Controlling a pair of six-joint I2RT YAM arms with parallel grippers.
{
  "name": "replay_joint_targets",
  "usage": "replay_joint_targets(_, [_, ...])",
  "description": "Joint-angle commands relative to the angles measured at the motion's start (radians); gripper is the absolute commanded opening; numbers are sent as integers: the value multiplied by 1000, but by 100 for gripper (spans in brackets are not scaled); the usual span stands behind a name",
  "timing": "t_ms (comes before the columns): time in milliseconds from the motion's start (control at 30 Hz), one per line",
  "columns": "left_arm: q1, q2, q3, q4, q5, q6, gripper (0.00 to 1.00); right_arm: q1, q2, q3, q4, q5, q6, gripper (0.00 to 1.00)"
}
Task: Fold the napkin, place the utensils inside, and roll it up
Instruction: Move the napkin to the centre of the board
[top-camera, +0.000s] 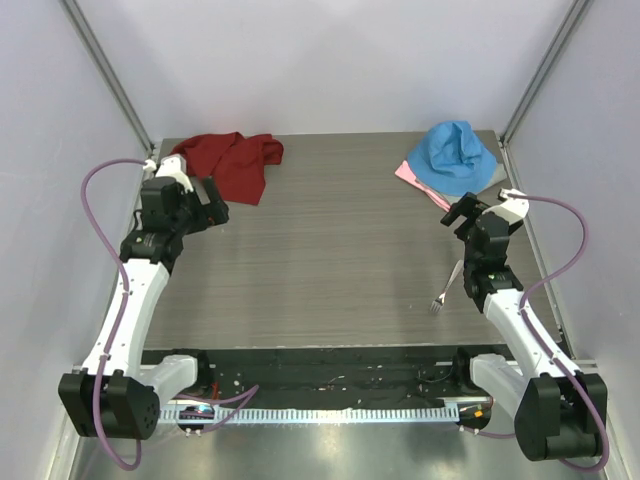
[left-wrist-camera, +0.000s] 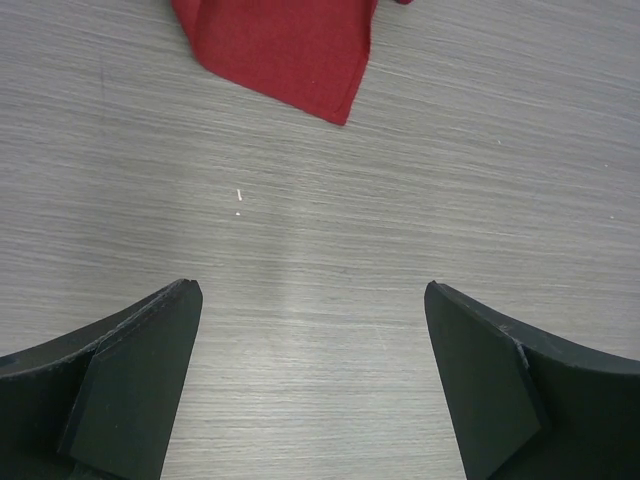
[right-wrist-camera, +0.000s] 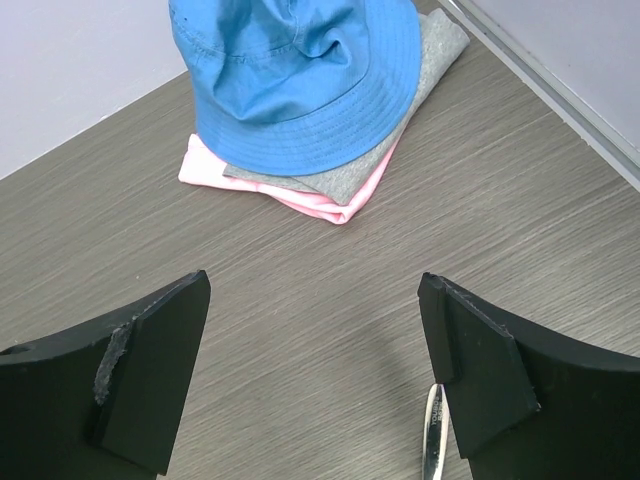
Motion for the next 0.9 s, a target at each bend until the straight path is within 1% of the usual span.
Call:
replay_joint_targets(0, [6, -1, 48, -2, -53, 2, 100, 0, -9, 32, 56, 32, 19, 95])
replay_joint_targets(167, [7, 2, 40, 18, -86, -30, 100, 0, -1, 46, 50, 22, 32, 95])
replay_joint_targets(267, [6, 32, 42, 56, -102, -122, 98, 0, 0, 42, 59, -6, 49, 94])
replay_joint_targets(300, [3, 43, 36, 126, -100, -136, 97, 0, 5, 40, 64, -17, 52, 93])
replay_joint_targets(333, [-5, 84, 28, 158, -102, -145, 97, 0, 8, 45, 62, -42, 55, 93])
replay_joint_targets(367, [-25, 115, 40, 182, -137, -145, 96, 0, 12, 46, 56, -53, 58, 92])
replay_joint_targets(433, [-49, 204, 88, 174, -186, -136, 96, 0, 22, 60, 35, -84, 52, 90])
replay_joint_targets(467, [-68, 298, 144, 168, -216, -121, 96, 2, 23, 63, 27, -101, 51, 90])
replay_joint_targets(533, [-77, 388, 226, 160, -240, -107, 96, 2, 25, 63, 13, -101, 48, 90])
replay_joint_targets(567, [-77, 475, 249, 162, -264, -91, 96, 2, 26, 66, 9, -96, 46, 90])
replay_joint_targets(600, [-77, 515, 282, 150, -276, -79, 96, 3, 25, 69, 4, -93, 39, 90])
replay_joint_targets(633, [-77, 564, 347, 124, -290, -61, 96, 2, 20, 74, -11, -90, 36, 89])
replay_joint_targets(667, [-77, 644, 384, 99, -304, -39, 95, 3, 19, 83, -19, -89, 32, 89])
replay_joint_targets(700, [-77, 690, 424, 78, -318, -27, 94, 3, 19, 86, -24, -89, 26, 90])
replay_joint_targets(733, [-77, 730, 497, 61, -307, -25, 93, 3, 19, 88, -28, -90, 23, 89])
replay_joint_targets(767, [-77, 803, 534, 15, -291, -25, 90, 3, 20, 89, -25, -89, 23, 90])
replay_joint_targets(800, [-83, 833, 566, 1, -237, -28, 86, 3, 25, 89, -24, -90, 25, 90])
replay_joint_targets(867, [-97, 909, 623, -7, -206, -21, 83, 3, 43, 91, -19, -96, 26, 89])
